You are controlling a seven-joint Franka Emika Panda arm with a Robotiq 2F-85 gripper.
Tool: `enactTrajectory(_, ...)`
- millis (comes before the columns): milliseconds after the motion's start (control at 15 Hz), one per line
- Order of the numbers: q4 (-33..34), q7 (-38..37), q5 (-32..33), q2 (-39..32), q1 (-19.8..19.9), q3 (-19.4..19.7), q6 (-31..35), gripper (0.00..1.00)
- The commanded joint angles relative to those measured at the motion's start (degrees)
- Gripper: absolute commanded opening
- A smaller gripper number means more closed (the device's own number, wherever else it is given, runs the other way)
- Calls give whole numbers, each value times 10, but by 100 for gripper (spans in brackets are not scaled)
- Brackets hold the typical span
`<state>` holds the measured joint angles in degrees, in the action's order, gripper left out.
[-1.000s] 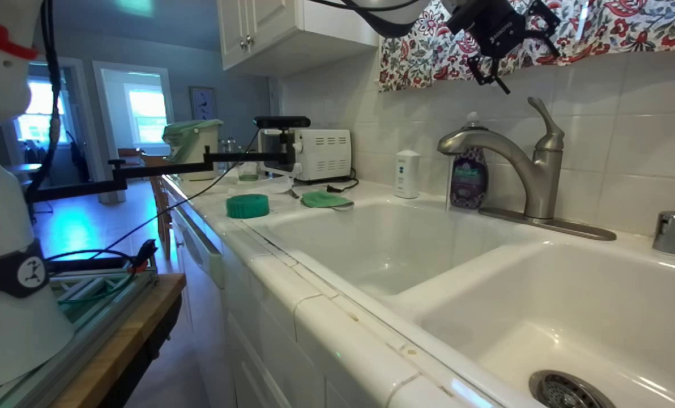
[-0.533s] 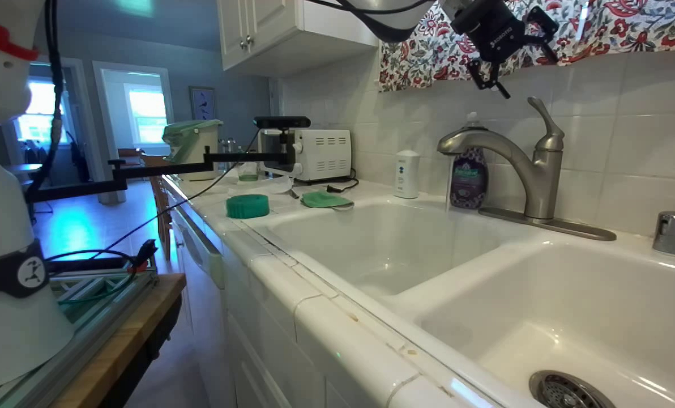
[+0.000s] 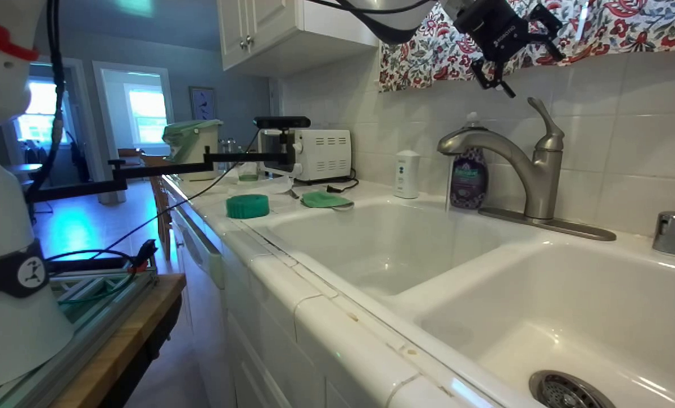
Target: Push the faucet handle downwards.
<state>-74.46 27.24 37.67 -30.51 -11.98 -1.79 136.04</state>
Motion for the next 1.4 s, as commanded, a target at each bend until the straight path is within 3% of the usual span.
enactTrajectory(0, -16, 21, -1, 2, 1, -12, -1, 100)
enactTrajectory(1000, -44, 46, 82, 3, -2, -5, 6, 100)
enactTrajectory(1133, -43, 47, 94, 2, 1, -6, 10, 95)
enactTrajectory(1333, -43, 49, 108, 0, 5, -9, 20, 74)
